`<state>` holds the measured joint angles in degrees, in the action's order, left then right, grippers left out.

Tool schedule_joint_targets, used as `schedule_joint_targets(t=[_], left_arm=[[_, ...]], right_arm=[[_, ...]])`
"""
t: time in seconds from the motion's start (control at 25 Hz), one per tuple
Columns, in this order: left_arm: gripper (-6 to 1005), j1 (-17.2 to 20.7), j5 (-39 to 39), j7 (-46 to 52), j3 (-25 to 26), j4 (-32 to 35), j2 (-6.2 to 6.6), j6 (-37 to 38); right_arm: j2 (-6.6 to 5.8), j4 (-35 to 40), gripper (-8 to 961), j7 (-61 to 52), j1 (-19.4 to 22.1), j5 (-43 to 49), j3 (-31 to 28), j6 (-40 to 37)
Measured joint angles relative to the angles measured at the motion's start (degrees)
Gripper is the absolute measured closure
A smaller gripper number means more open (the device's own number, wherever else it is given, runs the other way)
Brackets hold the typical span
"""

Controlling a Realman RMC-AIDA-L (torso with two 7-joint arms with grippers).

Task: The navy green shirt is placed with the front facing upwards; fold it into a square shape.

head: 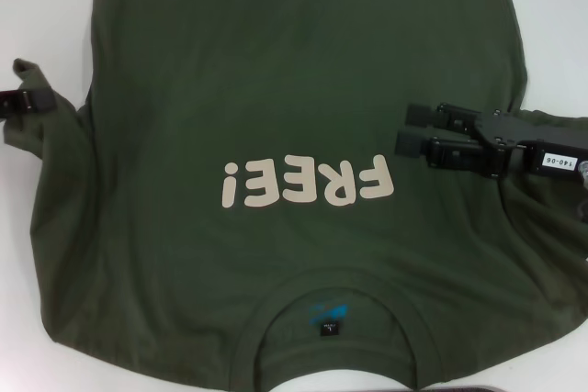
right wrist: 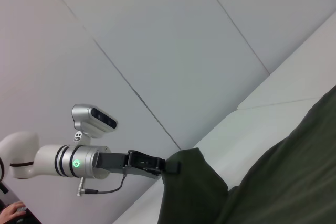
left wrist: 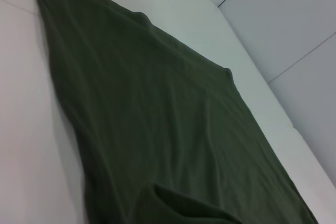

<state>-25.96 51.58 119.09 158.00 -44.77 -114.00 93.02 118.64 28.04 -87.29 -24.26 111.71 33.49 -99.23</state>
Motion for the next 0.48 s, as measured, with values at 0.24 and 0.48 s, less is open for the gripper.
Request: schedule_joint_targets(t=[0.24, 0.48], left_arm=[[976, -0.3, 0.1, 0.7, 0.3, 0.5, -1.29, 0.1], [976, -0.3, 0.3, 1.4, 0.2, 0.7, -3.1, 0.2]], right_arm=[[0.0, -0.2, 29, 0.1, 0.1, 0.0, 0.0, 0.0], [0.0, -0.3, 30, 0.5, 0.5, 0.0, 0.0, 0.0]])
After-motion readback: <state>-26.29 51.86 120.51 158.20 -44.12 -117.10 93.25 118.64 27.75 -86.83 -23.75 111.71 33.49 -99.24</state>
